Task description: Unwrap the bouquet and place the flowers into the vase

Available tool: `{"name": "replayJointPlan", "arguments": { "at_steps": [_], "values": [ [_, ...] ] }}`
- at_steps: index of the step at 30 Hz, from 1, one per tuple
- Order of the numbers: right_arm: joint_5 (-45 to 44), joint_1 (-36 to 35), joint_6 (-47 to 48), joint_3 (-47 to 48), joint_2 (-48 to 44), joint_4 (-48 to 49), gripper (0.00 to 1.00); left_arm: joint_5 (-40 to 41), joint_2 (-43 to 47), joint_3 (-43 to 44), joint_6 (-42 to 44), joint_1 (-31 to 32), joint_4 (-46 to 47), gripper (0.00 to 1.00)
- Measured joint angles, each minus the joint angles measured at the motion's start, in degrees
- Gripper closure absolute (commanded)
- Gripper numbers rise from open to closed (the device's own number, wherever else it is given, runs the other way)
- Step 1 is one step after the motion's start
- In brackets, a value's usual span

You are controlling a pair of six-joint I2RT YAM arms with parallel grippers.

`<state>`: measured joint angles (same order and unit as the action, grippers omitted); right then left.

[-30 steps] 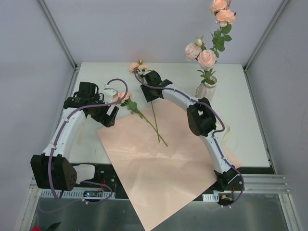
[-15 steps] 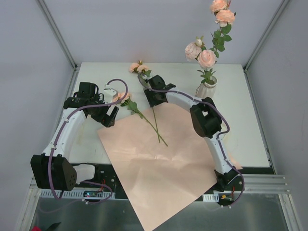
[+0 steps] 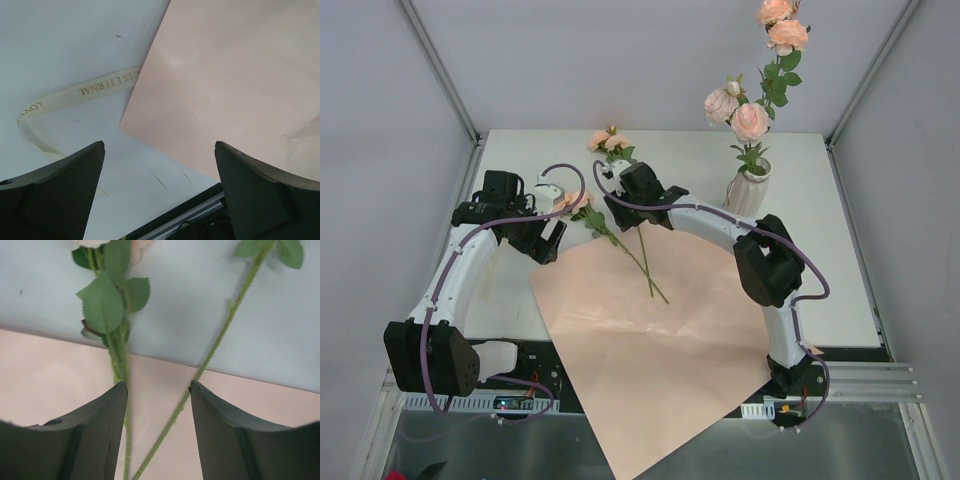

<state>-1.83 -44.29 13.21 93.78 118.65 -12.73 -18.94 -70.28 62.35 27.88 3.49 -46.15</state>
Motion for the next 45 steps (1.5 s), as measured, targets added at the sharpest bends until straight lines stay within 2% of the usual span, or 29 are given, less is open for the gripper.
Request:
{"name": "replayJointPlan", "arguments": {
  "at_steps": [8,16,25,33,34,36,37,39,45],
  "values": [
    [6.4,-1.7,2.0,1.1,1.1,-2.7,0.50,0.0,0.0,-0.1,0.1,-0.2,0.0,0.08],
    [9.8,-1.8,2.9,4.7,5.6,-6.9,0.49,0.0,0.1,-0.1,0.0,-1.1,0.0,0.07],
    [10.2,-2.3,3.4,8.6,9.8,-10.6,0.51,-0.1,0.0,0.3,-0.8,-7.7,0.1,0.07],
    [8.0,-3.7,4.0,11.8,12.8,-13.3,0.70,-0.3,-0.3,0.4,-1.3,-8.5,0.0,0.07],
    [7.4,-3.9,4.0,12.3,13.1,-13.6,0.77,-0.3,-0.3,0.4,-1.3,-8.5,0.0,0.06],
    [6.8,-4.4,4.1,12.8,13.4,-13.7,0.84,-0.3,-0.3,0.4,-1.3,-8.5,0.0,0.06],
    [6.6,-4.7,4.1,13.0,13.6,-13.8,0.93,-0.3,-0.3,0.4,-1.3,-8.5,0.0,0.06],
    [6.3,-5.1,4.0,13.1,13.6,-13.7,0.99,-0.3,-0.3,0.4,-1.3,-8.5,0.0,0.06],
    [4.8,-5.6,3.8,14.6,13.5,-14.2,0.99,-0.2,-0.3,0.4,-1.4,-9.4,0.0,0.06]
  ]
}}
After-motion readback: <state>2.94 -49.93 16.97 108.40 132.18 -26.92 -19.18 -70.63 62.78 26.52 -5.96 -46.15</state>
